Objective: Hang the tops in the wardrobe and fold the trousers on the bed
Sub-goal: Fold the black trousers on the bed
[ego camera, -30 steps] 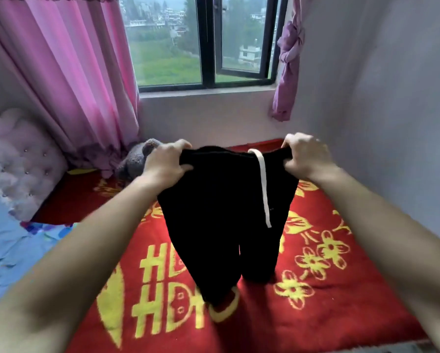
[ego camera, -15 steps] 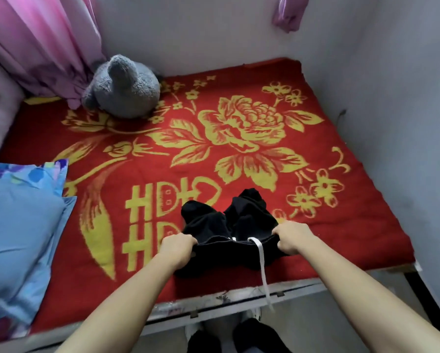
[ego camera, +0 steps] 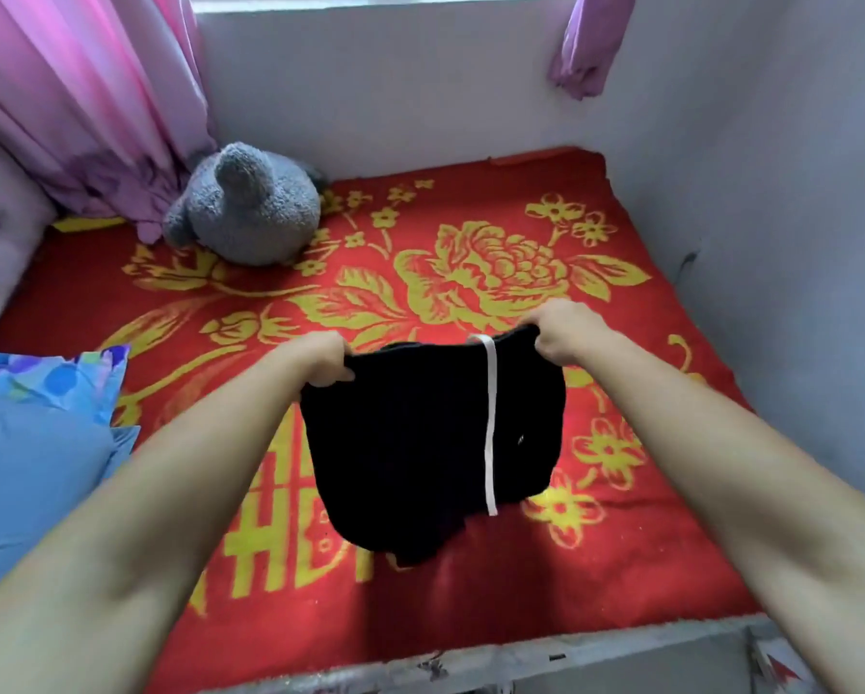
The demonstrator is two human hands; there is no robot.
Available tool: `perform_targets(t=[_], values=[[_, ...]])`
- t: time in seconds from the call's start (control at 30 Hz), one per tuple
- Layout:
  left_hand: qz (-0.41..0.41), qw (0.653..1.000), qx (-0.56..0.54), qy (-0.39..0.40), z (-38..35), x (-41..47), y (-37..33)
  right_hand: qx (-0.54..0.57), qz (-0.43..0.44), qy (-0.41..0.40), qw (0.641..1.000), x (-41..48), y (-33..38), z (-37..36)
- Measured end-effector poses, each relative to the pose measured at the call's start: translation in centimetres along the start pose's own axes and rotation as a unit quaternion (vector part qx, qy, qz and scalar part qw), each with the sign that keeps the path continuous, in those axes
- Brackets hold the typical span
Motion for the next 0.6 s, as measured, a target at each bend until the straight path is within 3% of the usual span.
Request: perform_targets(t=[0.07, 0.17, 0.27, 0.4, 0.47, 0.6], values=[[0.045, 0.979, -0.046, -0.191, 7.8, 0.7, 0.5, 0.048, -0.009, -0.143, 0.988, 2.8, -0.1, 6.7], [0.057, 0.893, -0.161, -0.416, 18.7, -0.1, 0.6, 0.126, -0.001, -0.344, 0.93, 4.7, 0.1, 16.9], [0.046, 0.804, -0.17, -0.569, 26.9, -2.2, 0.0, 0.135, 0.025, -0.504, 0.853, 4.2, 0.4, 24.7], [0.0, 0.707, -0.15, -0.691, 30.9, -6.3, -1.2, 0.168, 0.066, -0.592, 0.785, 2.1, 0.3, 29.1], [-0.018, 0.71, -0.126, -0.692, 29.9, -7.2, -1.6, 0.159, 0.071, -0.59, 0.788, 1.1, 0.0, 28.3], [-0.044, 0.762, -0.102, -0.638, 22.5, -6.1, -0.8, 0.174, 0.059, -0.524, 0.832, 0.1, -0.5, 20.9]])
Point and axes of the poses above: each hand's wrist, its own x-axis towards the middle knuckle, its own z-axis out of the back of the hand, y = z × x, the point moved 2 cm from there along x, towards the middle knuckle, and after that the axes turned 12 degrees about -y, right-handed, at the moved point
